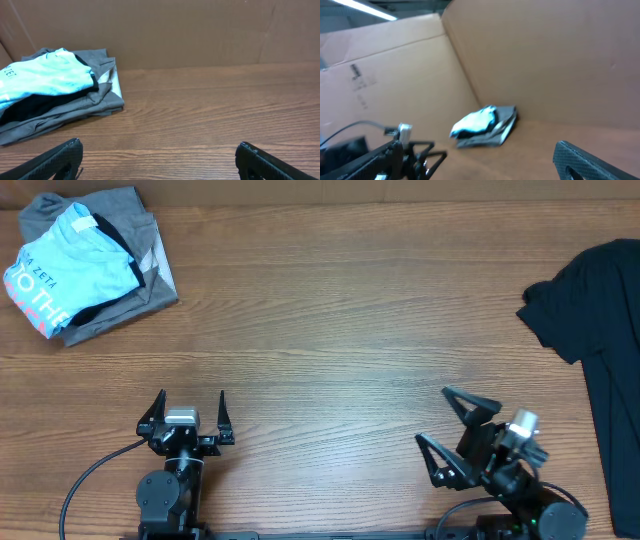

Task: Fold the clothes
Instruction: 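Reach the right gripper to the black T-shirt at the right edge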

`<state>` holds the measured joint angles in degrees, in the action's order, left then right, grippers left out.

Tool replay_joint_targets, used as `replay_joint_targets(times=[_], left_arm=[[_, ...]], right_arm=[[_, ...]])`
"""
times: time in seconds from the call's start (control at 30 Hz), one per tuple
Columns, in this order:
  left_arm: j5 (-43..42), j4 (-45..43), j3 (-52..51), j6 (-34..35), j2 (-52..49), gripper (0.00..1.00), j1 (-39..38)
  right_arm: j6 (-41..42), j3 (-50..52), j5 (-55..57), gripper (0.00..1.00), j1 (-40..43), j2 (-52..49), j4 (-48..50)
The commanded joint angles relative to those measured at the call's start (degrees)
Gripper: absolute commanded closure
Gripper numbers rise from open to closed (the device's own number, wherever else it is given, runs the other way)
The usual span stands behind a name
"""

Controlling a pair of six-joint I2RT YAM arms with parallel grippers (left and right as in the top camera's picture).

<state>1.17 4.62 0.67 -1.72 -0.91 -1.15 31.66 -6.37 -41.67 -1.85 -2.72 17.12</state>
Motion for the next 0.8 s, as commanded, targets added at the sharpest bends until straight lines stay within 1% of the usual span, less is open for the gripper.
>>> replay_joint_targets(times=[0.0, 0.1, 0.13, 0.23, 0.37, 0.47, 0.5, 0.6, 0.63, 0.7, 0.77], left_arm=[[0.7, -0.4, -0.4, -1.1, 0.2, 0.0, -0.3], [0.7, -0.4, -0.4, -1.1, 0.2, 0.0, -0.3], [0.7, -0.4, -0.4, -1.1, 0.2, 0.0, -0.3], [0.7, -0.4, -0.4, -1.1, 0.2, 0.0, -0.3], [0.7, -0.4, -0.4, -1.1, 0.2, 0.0, -0.3], [0.7, -0.4, -0.4, -1.1, 0.2, 0.0, -0.3], [0.7, -0.4, -0.4, -1.1, 0.2, 0.0, -0.3], [0.7, -0.4, -0.4, -1.1, 0.2, 0.0, -0.3], [0.7, -0.4, -0.4, -1.1, 0.2, 0.0, -0.3], [0.7, -0.4, -0.4, -1.1, 0.2, 0.0, -0.3], [0.7, -0.4, -0.4, -1.1, 0.2, 0.0, -0.3]], right_arm=[[-5.7, -9.4, 5.3, 0.0, 0.4, -5.2, -2.3], [-12.5, -17.2, 8.1, 0.0, 0.4, -13.4, -7.5], [-15.5, -20.7, 10.1, 0.0, 0.4, -17.6, -10.1], [-20.9, -29.8, 17.4, 0.0, 0.4, -28.7, -17.9], [-22.0, -46.4, 32.7, 0.0, 0.4, -46.6, -33.9], [-26.7, -58.6, 39.3, 0.0, 0.4, -59.8, -44.1], [-27.7, -66.1, 42.7, 0.0, 0.8, -68.1, -50.3], [-27.7, -77.0, 47.6, 0.0, 3.0, -80.8, -58.4], [-27.6, -82.5, 50.1, 0.0, 4.9, -87.5, -62.2], [-27.6, -86.7, 50.6, 0.0, 6.9, -92.9, -64.7], [-27.6, -88.0, 50.7, 0.0, 8.3, -96.8, -64.5]])
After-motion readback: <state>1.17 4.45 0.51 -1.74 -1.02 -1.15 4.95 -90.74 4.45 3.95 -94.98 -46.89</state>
